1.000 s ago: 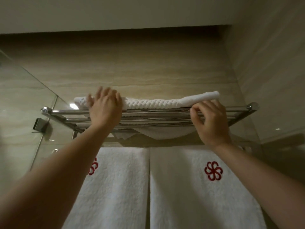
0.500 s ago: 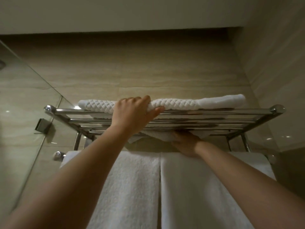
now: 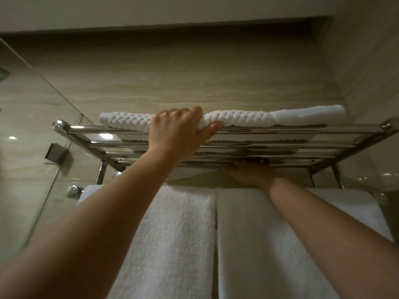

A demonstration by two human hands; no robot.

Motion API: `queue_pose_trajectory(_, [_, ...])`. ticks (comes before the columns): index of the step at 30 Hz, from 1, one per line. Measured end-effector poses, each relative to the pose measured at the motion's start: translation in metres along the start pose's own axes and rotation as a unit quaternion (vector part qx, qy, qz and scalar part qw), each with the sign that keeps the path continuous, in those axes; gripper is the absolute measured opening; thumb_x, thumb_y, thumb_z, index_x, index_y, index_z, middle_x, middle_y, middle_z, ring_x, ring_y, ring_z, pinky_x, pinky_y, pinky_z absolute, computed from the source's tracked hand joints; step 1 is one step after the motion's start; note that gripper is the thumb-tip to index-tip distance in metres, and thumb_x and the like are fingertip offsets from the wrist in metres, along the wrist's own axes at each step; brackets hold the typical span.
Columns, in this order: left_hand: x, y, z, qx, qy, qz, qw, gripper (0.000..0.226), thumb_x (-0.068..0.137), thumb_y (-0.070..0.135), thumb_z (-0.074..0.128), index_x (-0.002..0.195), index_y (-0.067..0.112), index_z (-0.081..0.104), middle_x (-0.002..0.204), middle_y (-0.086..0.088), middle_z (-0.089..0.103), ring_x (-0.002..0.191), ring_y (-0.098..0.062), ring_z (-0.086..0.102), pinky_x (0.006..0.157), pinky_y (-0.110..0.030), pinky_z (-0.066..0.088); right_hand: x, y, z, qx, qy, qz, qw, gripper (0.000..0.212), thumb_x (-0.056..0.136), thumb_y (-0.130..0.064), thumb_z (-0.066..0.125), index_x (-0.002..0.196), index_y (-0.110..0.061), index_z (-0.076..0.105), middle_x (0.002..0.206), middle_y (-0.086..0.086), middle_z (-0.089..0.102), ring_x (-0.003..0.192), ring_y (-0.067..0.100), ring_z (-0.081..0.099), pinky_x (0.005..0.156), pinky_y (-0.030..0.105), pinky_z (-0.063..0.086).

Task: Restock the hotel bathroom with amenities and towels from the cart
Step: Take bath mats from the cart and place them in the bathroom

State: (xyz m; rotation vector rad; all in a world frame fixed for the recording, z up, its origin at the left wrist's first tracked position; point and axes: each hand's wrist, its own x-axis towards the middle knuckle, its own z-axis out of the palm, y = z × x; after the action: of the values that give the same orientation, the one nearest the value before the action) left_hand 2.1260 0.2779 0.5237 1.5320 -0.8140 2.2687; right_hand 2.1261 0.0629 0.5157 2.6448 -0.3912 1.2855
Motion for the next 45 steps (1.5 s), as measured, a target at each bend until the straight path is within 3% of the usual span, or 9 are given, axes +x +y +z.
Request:
queue_pose_trajectory(5, [0.003, 0.001, -0.003, 0.002, -0.014, 0.000, 1.000, 0.058, 0.084, 0.068, 0.030, 0.090, 0.018, 0.058, 0.069, 0.004, 0.050, 0.062, -0.016, 0.048, 0.060, -0.026, 0.031, -0.049, -0.006, -0.037, 0.076, 0.015, -0.121, 0.990, 0.031, 0.095, -0.041, 0.040, 0.092, -0.024, 0.065, 0.095, 0.002, 0.067, 0.090, 0.021, 0.061, 0.075, 0.032, 0.045])
queue_pose_trajectory(8, [0.003, 0.003, -0.004, 0.004, -0.029, -0.006, 1.000, 0.056, 0.083, 0.068, 0.030, 0.088, 0.019, 0.056, 0.068, 0.004, 0.050, 0.062, -0.016, 0.048, 0.061, -0.026, 0.031, -0.085, 0.001, -0.058, -0.038, 0.324, -0.247, 0.912, 0.021, 0.090, -0.026, 0.051, 0.074, -0.018, 0.061, 0.060, -0.003, 0.058, 0.054, 0.016, 0.055, 0.052, 0.025, 0.037])
queue_pose_trajectory(12, [0.006, 0.003, -0.007, 0.023, -0.049, 0.003, 0.999, 0.064, 0.081, 0.070, 0.022, 0.089, 0.018, 0.057, 0.065, 0.004, 0.050, 0.058, -0.016, 0.049, 0.058, -0.025, 0.033, -0.092, 0.025, -0.083, -0.164, 0.480, -0.310, 0.804, 0.020, 0.082, -0.030, 0.058, 0.090, -0.013, 0.052, 0.082, 0.007, 0.057, 0.079, 0.022, 0.045, 0.073, 0.031, 0.032])
queue_pose_trajectory(19, [0.023, 0.006, -0.008, 0.034, -0.117, 0.012, 0.992, 0.060, 0.081, 0.071, 0.015, 0.077, 0.021, 0.048, 0.057, 0.005, 0.044, 0.049, -0.011, 0.042, 0.050, -0.025, 0.033, -0.080, 0.042, -0.117, -0.159, 0.321, -0.169, 0.918, 0.063, 0.084, -0.055, 0.045, 0.129, -0.011, 0.047, 0.121, 0.011, 0.057, 0.109, 0.029, 0.051, 0.093, 0.041, 0.037])
queue_pose_trajectory(23, [0.026, 0.015, -0.003, 0.045, -0.102, 0.023, 0.994, 0.061, 0.085, 0.067, 0.017, 0.081, 0.019, 0.053, 0.064, 0.002, 0.051, 0.055, -0.016, 0.048, 0.053, -0.025, 0.032, -0.080, 0.053, -0.107, -0.172, 0.385, -0.169, 0.891, 0.050, 0.086, -0.056, 0.034, 0.099, -0.013, 0.058, 0.092, 0.006, 0.063, 0.083, 0.026, 0.056, 0.072, 0.034, 0.038])
queue_pose_trajectory(28, [0.000, 0.022, 0.002, 0.036, 0.000, 0.037, 0.999, 0.054, 0.092, 0.057, 0.028, 0.097, 0.013, 0.059, 0.081, -0.007, 0.064, 0.068, -0.025, 0.058, 0.065, -0.034, 0.044, -0.085, 0.056, -0.087, -0.131, 0.430, -0.120, 0.885, 0.039, 0.090, -0.044, 0.040, 0.106, -0.012, 0.055, 0.095, 0.007, 0.060, 0.086, 0.028, 0.054, 0.075, 0.034, 0.037])
queue_pose_trajectory(34, [-0.021, 0.032, -0.013, 0.026, -0.067, 0.009, 0.997, 0.056, 0.092, 0.053, 0.025, 0.124, 0.011, 0.045, 0.116, -0.011, 0.057, 0.105, -0.030, 0.054, 0.094, -0.044, 0.040, -0.109, 0.054, -0.083, -0.098, 0.371, -0.118, 0.916, 0.044, 0.089, -0.033, 0.044, 0.129, -0.012, 0.045, 0.125, 0.009, 0.054, 0.113, 0.029, 0.049, 0.100, 0.041, 0.036])
queue_pose_trajectory(38, [-0.030, 0.037, -0.031, 0.005, -0.164, -0.008, 0.986, 0.069, 0.091, 0.052, 0.020, 0.147, 0.012, 0.018, 0.152, -0.011, 0.026, 0.141, -0.028, 0.022, 0.117, -0.046, 0.013, -0.132, 0.051, -0.092, -0.129, 0.298, -0.100, 0.941, 0.055, 0.090, -0.038, 0.032, 0.139, -0.011, 0.036, 0.139, 0.008, 0.046, 0.129, 0.027, 0.040, 0.110, 0.046, 0.028])
queue_pose_trajectory(45, [-0.066, 0.036, -0.072, -0.059, -0.209, 0.025, 0.976, 0.067, 0.091, 0.050, 0.013, 0.146, 0.012, 0.022, 0.154, -0.009, 0.024, 0.143, -0.023, 0.021, 0.114, -0.039, 0.012, -0.191, 0.030, -0.111, -0.132, 0.219, -0.103, 0.961, 0.049, 0.091, -0.036, 0.029, 0.125, -0.011, 0.054, 0.126, 0.007, 0.058, 0.120, 0.026, 0.053, 0.102, 0.044, 0.039])
